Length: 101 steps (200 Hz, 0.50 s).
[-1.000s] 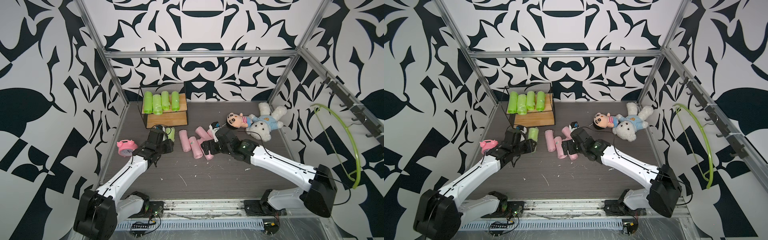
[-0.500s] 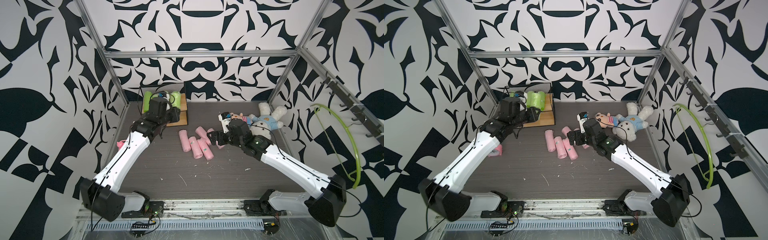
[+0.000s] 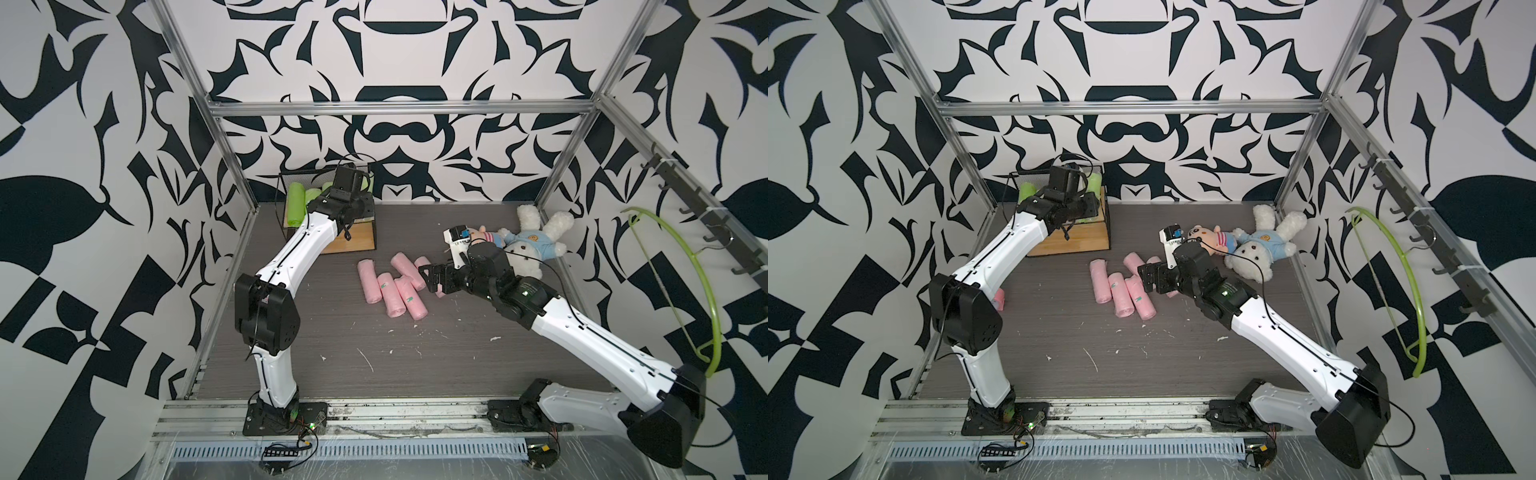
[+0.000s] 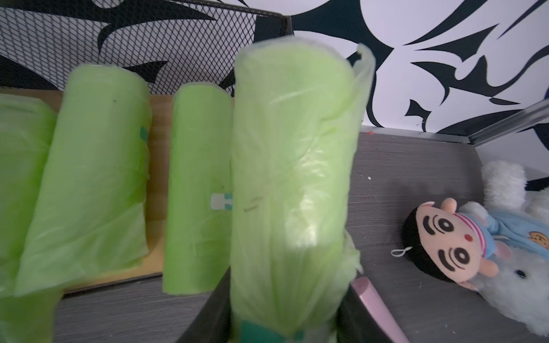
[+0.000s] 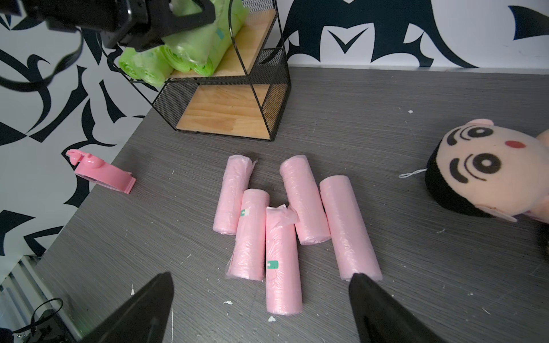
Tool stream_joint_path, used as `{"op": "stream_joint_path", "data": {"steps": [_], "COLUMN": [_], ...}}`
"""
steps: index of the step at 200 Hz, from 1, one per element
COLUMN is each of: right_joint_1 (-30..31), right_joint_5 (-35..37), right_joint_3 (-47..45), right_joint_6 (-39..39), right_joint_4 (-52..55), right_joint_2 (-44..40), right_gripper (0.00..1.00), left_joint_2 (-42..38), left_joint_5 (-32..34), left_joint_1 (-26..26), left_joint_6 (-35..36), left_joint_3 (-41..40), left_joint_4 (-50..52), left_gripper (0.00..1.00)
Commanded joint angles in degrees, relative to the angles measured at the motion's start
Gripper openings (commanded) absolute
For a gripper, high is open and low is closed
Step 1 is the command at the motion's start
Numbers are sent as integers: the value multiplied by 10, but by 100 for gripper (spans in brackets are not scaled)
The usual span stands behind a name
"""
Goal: Sort the rolls of trash bags by color and place them on the shelf
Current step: Place the roll of trash bags on the shelf.
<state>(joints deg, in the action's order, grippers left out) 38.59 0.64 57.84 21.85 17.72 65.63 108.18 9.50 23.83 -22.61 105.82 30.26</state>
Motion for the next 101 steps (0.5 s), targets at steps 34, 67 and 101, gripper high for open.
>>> {"op": "stream_joint_path", "data": {"steps": [34,67,101], "right_joint_1": [-3,-3,-3], "right_joint_5": [6,-1,-6], "right_joint_3": [-4,-2,1], "right_joint_6": [-9,-7,-7], "right_joint_4": [-19,-22,-22], "right_joint_2": [-5,7,12], "right_gripper": [98,98,98], "left_joint_2": [32,55,71], "left_joint_5": [24,28,41], "left_joint_1": [-8,-8,-9], "left_joint_6": [-5,-5,-5], "left_joint_3": [54,80,95], "left_joint_4": [13,29,35], "left_gripper": [33,38,40]}}
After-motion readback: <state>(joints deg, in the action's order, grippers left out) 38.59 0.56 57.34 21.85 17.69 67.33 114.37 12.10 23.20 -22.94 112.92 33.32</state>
